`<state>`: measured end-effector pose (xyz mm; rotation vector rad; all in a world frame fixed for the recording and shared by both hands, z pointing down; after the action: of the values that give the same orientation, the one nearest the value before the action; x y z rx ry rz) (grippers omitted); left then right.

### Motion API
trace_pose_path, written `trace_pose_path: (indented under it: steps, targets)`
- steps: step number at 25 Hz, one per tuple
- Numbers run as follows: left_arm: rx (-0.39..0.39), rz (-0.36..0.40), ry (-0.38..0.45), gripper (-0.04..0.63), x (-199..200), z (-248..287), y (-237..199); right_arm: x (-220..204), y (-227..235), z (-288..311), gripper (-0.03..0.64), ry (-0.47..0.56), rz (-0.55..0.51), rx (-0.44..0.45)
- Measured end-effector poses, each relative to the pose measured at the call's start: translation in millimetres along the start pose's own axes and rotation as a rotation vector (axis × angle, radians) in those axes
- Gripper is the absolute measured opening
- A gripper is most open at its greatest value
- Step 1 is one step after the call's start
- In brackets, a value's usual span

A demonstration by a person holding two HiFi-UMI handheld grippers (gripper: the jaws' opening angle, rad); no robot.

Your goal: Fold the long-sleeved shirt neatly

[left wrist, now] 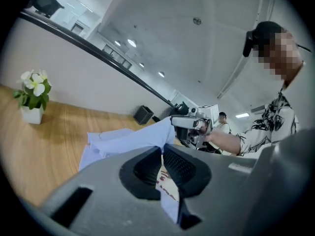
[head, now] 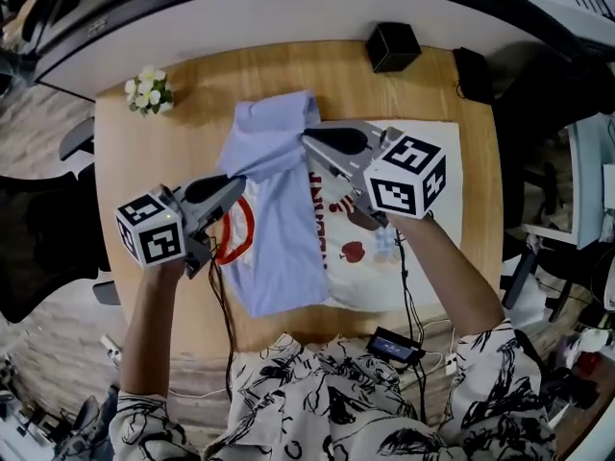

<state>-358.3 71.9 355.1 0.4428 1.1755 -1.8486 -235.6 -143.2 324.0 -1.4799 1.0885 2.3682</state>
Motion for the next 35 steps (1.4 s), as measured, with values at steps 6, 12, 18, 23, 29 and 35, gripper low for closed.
trace_pose_path:
  steps: [6, 12, 18, 23, 29, 35]
  targets:
    - [0.07, -0.024, 0.004, 0.018, -48, -19, 30, -59, -56, -8, 0.015, -0.032, -0.013, -0.074]
    - [0.07, -0.013, -0.089, 0.018, -99, -37, 62, -104, -108, -18, 0.015, -0.071, -0.018, -0.129]
    - [0.05, -0.016, -0.157, 0.018, -149, -55, 90, -154, -154, -23, 0.015, -0.102, 0.046, -0.161]
    - [0.087, -0.08, -0.212, 0.018, -202, -56, 93, -203, -171, -16, 0.015, -0.154, 0.107, -0.186]
    - [0.074, -0.153, -0.257, 0.018, -232, -56, 103, -224, -186, -15, 0.015, -0.199, 0.117, -0.192]
    - [0.086, -0.185, -0.331, 0.018, -273, -46, 103, -248, -190, -20, 0.017, -0.274, 0.155, -0.215]
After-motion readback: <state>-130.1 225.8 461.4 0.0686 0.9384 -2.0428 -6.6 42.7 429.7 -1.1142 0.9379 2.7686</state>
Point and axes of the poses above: the fingertips, and each gripper's own axes: z forward along the fingers, y to its right, x out of its top, the point moved 9 cm from there along -z, backward along the fingers, and after that the axes turned 15 degrees about x, right-handed, at the moved point
